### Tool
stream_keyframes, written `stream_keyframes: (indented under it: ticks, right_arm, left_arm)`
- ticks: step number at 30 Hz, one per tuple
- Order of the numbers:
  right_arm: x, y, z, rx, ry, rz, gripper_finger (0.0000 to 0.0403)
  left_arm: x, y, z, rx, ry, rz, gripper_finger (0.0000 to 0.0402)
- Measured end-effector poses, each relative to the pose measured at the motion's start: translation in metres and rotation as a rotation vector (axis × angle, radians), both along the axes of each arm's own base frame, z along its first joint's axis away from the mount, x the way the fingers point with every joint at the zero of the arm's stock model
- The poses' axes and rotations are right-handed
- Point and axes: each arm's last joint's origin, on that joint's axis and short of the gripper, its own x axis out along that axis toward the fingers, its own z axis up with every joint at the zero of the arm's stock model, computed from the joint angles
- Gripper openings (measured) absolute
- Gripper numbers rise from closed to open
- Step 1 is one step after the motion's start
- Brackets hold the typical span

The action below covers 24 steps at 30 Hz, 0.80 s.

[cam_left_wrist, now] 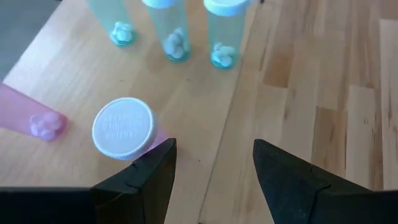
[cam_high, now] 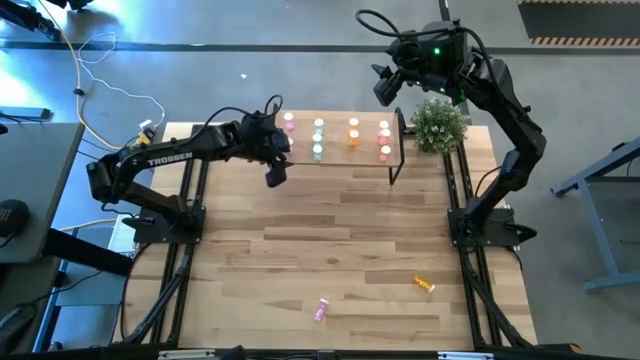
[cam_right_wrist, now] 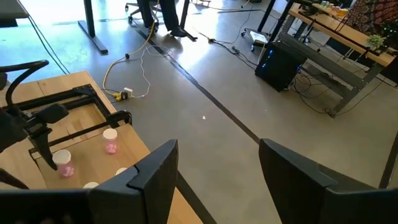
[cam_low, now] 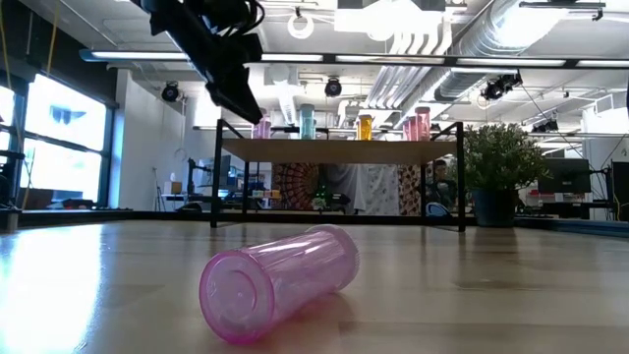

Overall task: Pick and place medicine bottles onto shelf by color
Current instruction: Put the top violet pill bottle on the shelf aligned with the other violet pill bottles

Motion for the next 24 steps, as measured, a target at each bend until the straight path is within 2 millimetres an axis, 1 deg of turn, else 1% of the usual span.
stream_keyframes:
  ticks: [11,24]
  right_arm:
    - [0.0,0.0,0.0,0.0,0.0,0.0,0.0216]
    - [0.0,0.0,0.0,0.0,0.0,0.0,0.0216]
  left_arm:
    - [-0.006,0.01,0.001,0.009,-0.012,0.104,0.0202]
    - [-0.004,0.013,0.004,0.039,-0.036,0.11,0.0202]
